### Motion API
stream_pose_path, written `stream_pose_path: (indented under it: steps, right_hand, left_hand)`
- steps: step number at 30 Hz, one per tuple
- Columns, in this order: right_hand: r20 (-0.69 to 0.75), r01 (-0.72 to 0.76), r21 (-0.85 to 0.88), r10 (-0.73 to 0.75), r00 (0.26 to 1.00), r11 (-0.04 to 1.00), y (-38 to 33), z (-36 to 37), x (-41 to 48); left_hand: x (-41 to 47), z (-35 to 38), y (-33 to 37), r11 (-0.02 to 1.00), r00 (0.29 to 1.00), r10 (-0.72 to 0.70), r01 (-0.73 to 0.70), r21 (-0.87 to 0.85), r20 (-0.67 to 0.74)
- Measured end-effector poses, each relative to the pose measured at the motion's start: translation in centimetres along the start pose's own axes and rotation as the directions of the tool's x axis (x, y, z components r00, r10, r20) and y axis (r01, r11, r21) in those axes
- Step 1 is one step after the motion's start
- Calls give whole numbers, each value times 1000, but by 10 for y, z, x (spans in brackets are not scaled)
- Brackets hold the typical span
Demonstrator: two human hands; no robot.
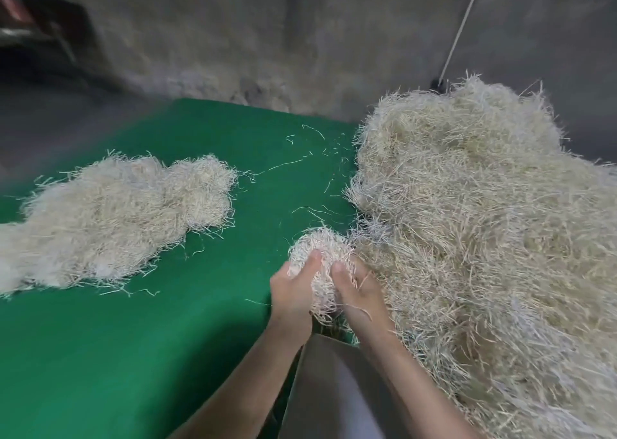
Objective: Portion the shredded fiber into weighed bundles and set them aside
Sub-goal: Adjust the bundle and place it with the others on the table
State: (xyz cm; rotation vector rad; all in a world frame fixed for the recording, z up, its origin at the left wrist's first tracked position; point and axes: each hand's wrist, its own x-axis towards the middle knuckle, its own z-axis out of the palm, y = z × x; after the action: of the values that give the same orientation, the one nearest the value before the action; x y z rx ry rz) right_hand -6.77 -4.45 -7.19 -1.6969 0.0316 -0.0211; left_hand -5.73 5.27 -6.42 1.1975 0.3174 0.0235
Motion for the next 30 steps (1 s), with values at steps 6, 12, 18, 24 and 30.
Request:
stream_pose_path:
  steps: [6,12,18,24,30]
  right_hand:
    - [78,8,-59,-3,997,998,-12,8,14]
    - [284,-84,-15,85,955,996,1,64,35]
    - [82,-220,224,207,975,949,17,129,73]
    - [222,-145,75,126,967,987,35,195,93]
    - [284,-241,-64,249,926,968,71,229,126]
  left_hand:
    - [31,-64,-2,962,988,128,-101,252,-90]
    - [48,-88,8,983,998,-39,48,177,-53]
    - [69,-151,-2,937,977,-205,214,-278,60]
    - [121,-171,-3,947,965,-114,33,-320,-238]
    - [193,-214,23,974,938,-65,-15,-227,-339]
